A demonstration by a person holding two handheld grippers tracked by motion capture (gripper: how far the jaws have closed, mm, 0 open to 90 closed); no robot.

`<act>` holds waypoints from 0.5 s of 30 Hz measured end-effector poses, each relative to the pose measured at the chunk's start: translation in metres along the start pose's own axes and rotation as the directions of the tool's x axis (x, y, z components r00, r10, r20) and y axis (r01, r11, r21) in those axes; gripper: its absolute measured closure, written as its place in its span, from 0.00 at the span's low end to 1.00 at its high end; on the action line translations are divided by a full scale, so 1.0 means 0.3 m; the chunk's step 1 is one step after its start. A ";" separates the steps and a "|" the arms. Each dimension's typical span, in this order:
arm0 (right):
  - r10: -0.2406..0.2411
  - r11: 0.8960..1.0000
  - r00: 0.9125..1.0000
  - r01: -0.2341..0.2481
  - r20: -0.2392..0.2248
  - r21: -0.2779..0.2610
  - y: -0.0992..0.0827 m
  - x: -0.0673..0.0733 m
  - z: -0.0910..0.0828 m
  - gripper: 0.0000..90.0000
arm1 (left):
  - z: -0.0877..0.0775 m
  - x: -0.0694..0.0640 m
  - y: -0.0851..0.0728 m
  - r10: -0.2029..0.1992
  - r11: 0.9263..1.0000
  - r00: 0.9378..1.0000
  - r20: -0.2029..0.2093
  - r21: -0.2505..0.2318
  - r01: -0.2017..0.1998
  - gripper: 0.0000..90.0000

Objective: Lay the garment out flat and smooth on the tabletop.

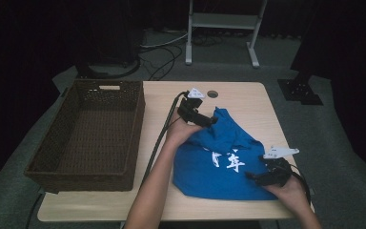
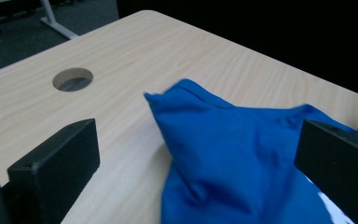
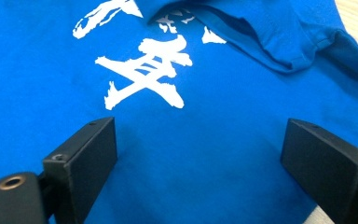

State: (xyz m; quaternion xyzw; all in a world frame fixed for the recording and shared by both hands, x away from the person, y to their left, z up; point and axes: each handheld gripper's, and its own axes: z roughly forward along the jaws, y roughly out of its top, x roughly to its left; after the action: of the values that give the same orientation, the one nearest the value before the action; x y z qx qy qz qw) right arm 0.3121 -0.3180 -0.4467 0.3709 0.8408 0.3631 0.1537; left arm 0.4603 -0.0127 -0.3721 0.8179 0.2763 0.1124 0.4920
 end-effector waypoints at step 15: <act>-0.003 1.000 1.000 0.003 0.001 0.000 0.001 -0.001 0.001 0.11 | -0.137 -0.137 -0.131 0.013 1.000 1.000 -0.022 0.002 -0.013 0.00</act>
State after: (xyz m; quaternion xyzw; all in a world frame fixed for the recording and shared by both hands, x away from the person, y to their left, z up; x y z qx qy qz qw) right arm 0.3125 -0.3180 -0.4467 0.3698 0.8413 0.3627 0.1544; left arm 0.3944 0.0089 -0.3823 0.8189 0.2766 0.1244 0.4873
